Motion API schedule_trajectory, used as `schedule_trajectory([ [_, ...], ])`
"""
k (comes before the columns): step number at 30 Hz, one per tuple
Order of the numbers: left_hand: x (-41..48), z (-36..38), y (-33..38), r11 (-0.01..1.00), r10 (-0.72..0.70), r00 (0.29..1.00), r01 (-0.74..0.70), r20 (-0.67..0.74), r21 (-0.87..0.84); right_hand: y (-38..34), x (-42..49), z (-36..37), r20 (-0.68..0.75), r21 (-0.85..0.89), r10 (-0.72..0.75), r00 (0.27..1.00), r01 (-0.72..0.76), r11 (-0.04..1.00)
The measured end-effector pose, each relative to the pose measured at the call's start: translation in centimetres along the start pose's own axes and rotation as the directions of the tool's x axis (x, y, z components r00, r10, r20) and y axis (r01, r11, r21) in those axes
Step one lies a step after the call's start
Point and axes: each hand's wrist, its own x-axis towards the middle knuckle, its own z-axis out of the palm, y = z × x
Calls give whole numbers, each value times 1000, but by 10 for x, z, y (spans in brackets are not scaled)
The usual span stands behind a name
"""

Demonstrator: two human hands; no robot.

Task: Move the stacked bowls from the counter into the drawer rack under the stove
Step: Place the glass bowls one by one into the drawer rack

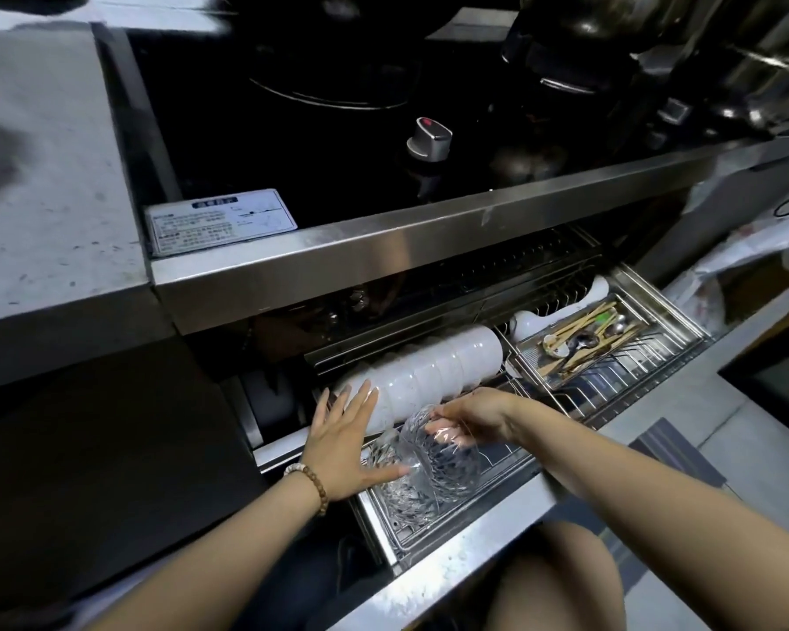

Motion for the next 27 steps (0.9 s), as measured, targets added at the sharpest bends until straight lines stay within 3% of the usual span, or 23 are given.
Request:
schedule_trajectory([
  [17, 1, 3, -1, 999, -2, 999, 3, -33, 38, 12, 20, 8, 169, -11, 65, 984, -64, 998],
  [27, 0, 3, -1, 999, -8, 1000, 8, -14, 46, 13, 21, 6, 159, -76, 55, 986, -43, 996],
])
